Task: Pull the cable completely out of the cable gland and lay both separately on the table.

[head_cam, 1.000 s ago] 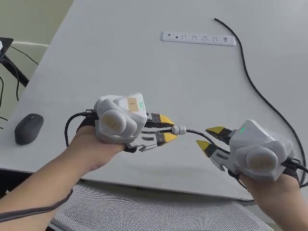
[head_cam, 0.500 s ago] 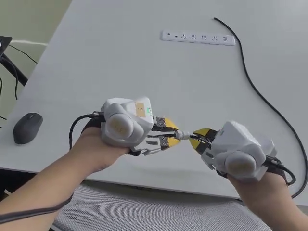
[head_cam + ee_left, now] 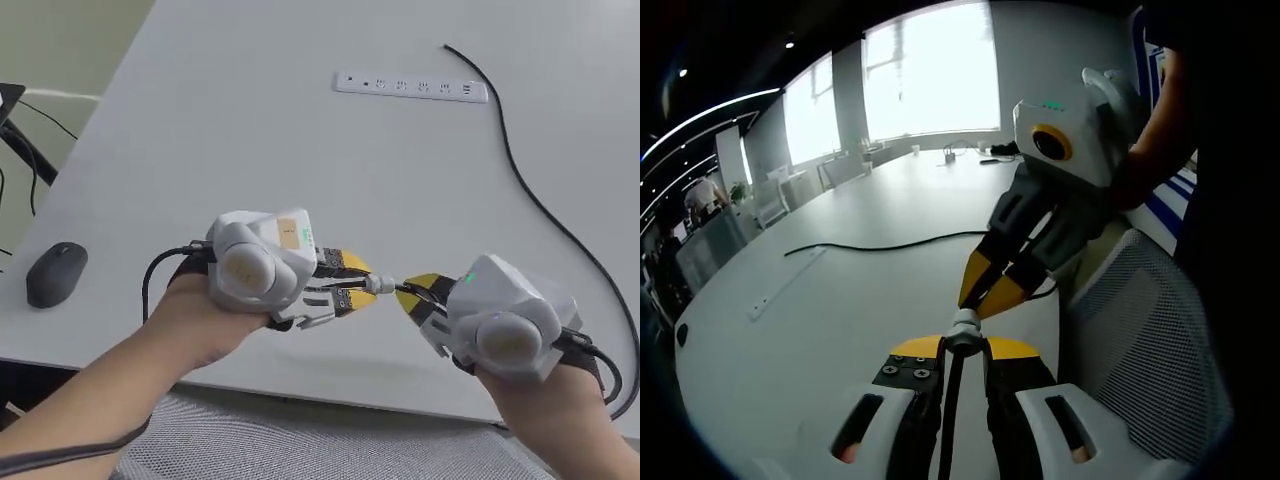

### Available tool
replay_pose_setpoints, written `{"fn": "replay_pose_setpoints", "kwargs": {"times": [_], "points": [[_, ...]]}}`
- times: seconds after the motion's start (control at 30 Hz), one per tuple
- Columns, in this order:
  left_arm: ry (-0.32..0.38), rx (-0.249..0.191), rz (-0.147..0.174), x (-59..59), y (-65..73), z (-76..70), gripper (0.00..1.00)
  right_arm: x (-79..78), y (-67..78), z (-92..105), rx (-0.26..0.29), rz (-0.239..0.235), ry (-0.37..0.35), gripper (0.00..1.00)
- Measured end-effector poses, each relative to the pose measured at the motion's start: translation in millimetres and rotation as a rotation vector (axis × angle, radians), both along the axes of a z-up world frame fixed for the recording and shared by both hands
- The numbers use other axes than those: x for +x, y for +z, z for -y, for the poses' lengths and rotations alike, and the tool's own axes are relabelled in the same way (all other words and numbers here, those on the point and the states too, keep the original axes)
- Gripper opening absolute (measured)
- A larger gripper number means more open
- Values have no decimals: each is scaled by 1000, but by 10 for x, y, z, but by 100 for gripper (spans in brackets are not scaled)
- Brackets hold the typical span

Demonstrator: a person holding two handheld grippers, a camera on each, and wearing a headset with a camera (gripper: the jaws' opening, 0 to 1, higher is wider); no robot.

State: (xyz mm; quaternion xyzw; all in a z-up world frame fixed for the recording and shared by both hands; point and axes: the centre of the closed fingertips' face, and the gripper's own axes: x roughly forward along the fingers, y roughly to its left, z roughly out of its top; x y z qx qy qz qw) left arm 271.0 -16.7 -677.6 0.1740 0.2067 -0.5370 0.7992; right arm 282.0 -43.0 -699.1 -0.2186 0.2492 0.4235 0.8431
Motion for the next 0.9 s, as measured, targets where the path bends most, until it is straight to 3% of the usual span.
{"fn": "replay_pose_setpoints", "kwargs": {"times": [0.17,0.9], "points": [[8,-14,-1,13,27,-12,15,22,-17,61,15,-19,-32,0],[12,-44,0,30,105,-30,15,148,-335,483,159,-232,-304,0]]}}
